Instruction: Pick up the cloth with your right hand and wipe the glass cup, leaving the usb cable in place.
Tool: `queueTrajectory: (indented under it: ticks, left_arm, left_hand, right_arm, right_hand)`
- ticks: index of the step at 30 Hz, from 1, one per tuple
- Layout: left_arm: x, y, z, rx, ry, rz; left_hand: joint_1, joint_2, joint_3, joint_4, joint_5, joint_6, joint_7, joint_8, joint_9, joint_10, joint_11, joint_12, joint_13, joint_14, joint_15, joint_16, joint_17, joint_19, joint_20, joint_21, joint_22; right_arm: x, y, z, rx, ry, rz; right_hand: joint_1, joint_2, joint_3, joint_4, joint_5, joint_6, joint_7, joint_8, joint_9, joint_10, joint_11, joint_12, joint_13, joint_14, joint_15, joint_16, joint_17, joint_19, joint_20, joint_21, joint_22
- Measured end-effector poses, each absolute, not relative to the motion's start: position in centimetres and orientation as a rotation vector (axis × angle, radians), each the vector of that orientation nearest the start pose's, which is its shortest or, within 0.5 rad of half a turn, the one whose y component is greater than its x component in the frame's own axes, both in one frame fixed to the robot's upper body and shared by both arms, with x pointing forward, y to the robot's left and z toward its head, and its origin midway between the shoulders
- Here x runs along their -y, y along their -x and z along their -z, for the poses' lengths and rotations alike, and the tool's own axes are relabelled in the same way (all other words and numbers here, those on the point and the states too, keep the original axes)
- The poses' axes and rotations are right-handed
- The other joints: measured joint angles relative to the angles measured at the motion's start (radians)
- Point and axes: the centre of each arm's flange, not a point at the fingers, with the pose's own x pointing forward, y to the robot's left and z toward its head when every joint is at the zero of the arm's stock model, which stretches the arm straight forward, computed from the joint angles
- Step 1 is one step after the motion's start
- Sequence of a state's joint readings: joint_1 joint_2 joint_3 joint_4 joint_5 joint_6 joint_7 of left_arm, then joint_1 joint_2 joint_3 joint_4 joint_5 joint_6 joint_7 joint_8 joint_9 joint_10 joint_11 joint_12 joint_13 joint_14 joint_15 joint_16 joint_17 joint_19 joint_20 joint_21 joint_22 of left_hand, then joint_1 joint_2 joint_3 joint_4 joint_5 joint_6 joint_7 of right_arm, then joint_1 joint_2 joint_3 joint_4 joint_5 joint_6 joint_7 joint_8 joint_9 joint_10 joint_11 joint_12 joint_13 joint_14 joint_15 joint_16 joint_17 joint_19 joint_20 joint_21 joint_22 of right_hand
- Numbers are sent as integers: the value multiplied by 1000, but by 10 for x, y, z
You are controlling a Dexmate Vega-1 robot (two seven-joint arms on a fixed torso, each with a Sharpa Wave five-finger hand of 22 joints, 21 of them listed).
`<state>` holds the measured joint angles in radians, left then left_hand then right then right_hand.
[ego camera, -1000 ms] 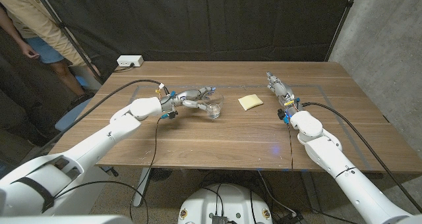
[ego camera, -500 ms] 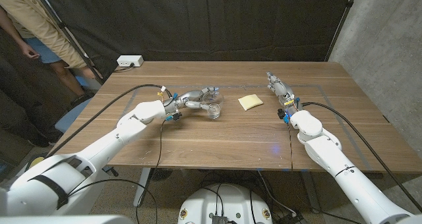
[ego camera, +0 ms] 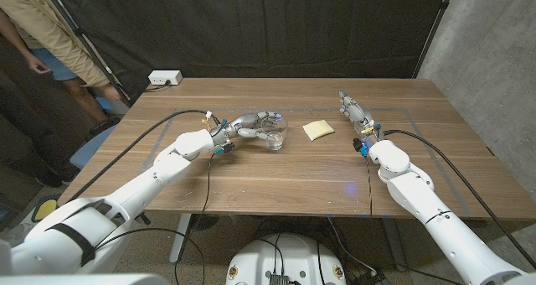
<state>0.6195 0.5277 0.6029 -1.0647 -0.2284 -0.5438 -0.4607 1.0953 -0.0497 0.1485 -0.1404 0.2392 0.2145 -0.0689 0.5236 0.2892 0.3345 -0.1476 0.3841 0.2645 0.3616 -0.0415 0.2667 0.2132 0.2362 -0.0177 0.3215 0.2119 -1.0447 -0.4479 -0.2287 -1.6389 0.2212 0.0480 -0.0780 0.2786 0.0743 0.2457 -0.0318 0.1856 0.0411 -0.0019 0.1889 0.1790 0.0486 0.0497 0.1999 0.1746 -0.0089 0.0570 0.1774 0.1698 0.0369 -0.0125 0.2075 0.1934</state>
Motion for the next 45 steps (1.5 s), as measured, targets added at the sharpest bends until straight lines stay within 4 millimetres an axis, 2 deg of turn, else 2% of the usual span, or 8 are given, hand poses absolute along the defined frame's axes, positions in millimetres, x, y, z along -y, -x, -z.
queueTrajectory:
  ticks: [5, 9, 16, 19, 20, 29, 35, 45]
  left_arm:
    - [-203, -657, 32, 656, -651, 677]
    - [-203, -658, 33, 657, -624, 663]
    - [-204, -660, 35, 658, -579, 649]
    - [-205, -660, 34, 659, -545, 646]
    - [-204, -660, 34, 659, -539, 646]
    - [-205, -663, 35, 656, -499, 644]
    - [-206, -664, 33, 656, -482, 646]
    - [-207, -664, 31, 659, -477, 646]
  left_hand:
    - [0, 0, 4, -4, -24, 38, -2, 47, 10, 36, 3, 30, 16, 64, -3, 15, 19, 16, -2, 15, 5]
    - [0, 0, 6, -6, -35, 40, -1, 70, 13, 46, 13, 46, 26, 89, -5, 23, 30, 23, -5, 23, 9]
    - [0, 0, 8, -8, -49, 43, 3, 82, 26, 63, 28, 61, 35, 121, -5, 30, 44, 34, -5, 34, 14]
    - [-1, 1, 12, -12, -51, 45, 5, 83, 29, 67, 32, 64, 39, 132, -5, 30, 48, 34, -5, 34, 15]
    - [-1, 1, 12, -12, -51, 45, 5, 96, 29, 70, 35, 68, 40, 133, -7, 30, 50, 34, -5, 40, 18]
    - [-1, 1, 15, -15, -58, 54, 14, 98, 38, 80, 44, 81, 50, 159, -7, 38, 63, 39, 0, 50, 23]
    - [-1, 1, 15, -15, -59, 58, 17, 101, 43, 83, 44, 83, 56, 166, -10, 38, 69, 39, 0, 57, 23]
    - [-1, 1, 20, -20, -54, 58, 17, 101, 50, 85, 46, 90, 62, 169, -6, 38, 78, 39, 0, 64, 28]
  right_arm:
    - [256, -605, 39, 569, 256, -106]
    - [256, -605, 39, 572, 276, -95]
    - [255, -604, 38, 589, 322, -55]
    - [251, -601, 35, 607, 362, -37]
    - [251, -601, 35, 608, 365, -37]
    - [244, -596, 29, 619, 500, 8]
    - [235, -592, 24, 616, 630, 17]
    - [224, -590, 18, 609, 816, 40]
  right_hand:
    - [0, 0, 0, 0, 0, 0, 0, 0, 0, 0, 0, 1, 0, 0, 0, 0, 0, 0, 0, 0, 0]
    - [0, 0, 0, -1, 0, 42, 4, 11, 0, 18, 3, 8, 0, 32, -7, 8, -2, 13, -7, 7, 0]
    - [43, 16, 9, -42, -5, 117, 16, 22, 0, 149, 12, 44, 5, 127, -18, 19, -2, 65, -15, 26, 0]
    - [60, 17, 11, -56, -5, 146, 18, 27, 0, 185, 13, 51, 5, 168, -21, 23, 0, 86, -14, 29, 3]
    - [61, 16, 15, -60, -5, 152, 20, 30, 0, 193, 11, 52, 5, 176, -22, 23, 0, 86, -14, 33, 5]
    - [92, 21, 25, -77, -5, 165, 22, 30, 0, 206, 9, 52, 5, 196, -28, 23, 0, 89, -11, 33, 5]
    - [123, 14, 32, -101, -4, 165, 22, 30, 5, 200, 3, 47, 5, 196, -27, 21, 0, 93, -7, 33, 5]
    - [133, 12, 36, -111, -4, 164, 22, 30, 5, 195, -2, 47, 5, 193, -25, 15, 0, 93, -7, 33, 5]
